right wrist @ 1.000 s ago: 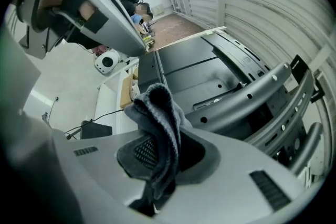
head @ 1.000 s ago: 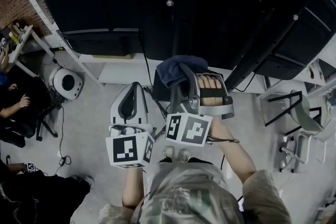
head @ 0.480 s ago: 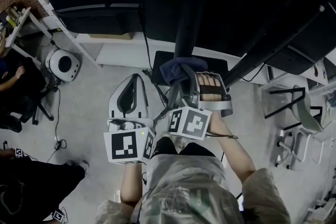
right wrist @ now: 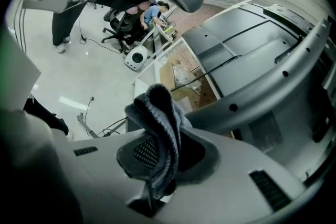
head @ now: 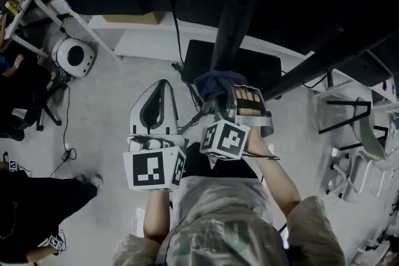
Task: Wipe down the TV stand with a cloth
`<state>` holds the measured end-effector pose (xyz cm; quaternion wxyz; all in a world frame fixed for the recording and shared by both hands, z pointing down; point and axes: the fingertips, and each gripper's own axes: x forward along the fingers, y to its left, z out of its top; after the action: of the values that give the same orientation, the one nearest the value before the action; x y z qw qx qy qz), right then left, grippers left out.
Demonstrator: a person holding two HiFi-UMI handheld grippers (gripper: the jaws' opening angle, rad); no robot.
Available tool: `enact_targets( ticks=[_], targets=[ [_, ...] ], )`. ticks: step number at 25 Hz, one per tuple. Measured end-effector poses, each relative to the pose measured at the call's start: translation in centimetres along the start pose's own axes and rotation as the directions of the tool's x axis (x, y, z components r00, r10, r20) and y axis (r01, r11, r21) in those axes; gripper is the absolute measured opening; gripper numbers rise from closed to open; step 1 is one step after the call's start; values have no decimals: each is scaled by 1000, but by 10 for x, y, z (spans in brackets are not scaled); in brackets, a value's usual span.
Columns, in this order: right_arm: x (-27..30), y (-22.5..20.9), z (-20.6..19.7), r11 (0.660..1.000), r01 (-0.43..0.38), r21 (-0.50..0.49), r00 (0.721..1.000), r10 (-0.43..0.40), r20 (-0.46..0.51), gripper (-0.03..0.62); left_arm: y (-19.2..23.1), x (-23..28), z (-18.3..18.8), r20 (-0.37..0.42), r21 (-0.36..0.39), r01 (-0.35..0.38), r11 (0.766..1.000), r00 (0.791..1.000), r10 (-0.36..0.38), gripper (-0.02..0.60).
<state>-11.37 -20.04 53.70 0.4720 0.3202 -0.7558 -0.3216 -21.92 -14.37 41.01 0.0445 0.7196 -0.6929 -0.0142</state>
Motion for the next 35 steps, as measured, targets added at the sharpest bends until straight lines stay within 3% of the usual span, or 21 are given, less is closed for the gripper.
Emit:
enact_targets(
  ticks=[20,35],
  targets=[
    [93,162,-70,974,-225,31,972,227,-66,57,0,13,-99,-53,1,-21,1000,998,21,15],
    [123,212,-93,950,-307,63,946,311,-94,57,1,26,-116,-49,-14,-24,1000,999,23,15]
  ],
)
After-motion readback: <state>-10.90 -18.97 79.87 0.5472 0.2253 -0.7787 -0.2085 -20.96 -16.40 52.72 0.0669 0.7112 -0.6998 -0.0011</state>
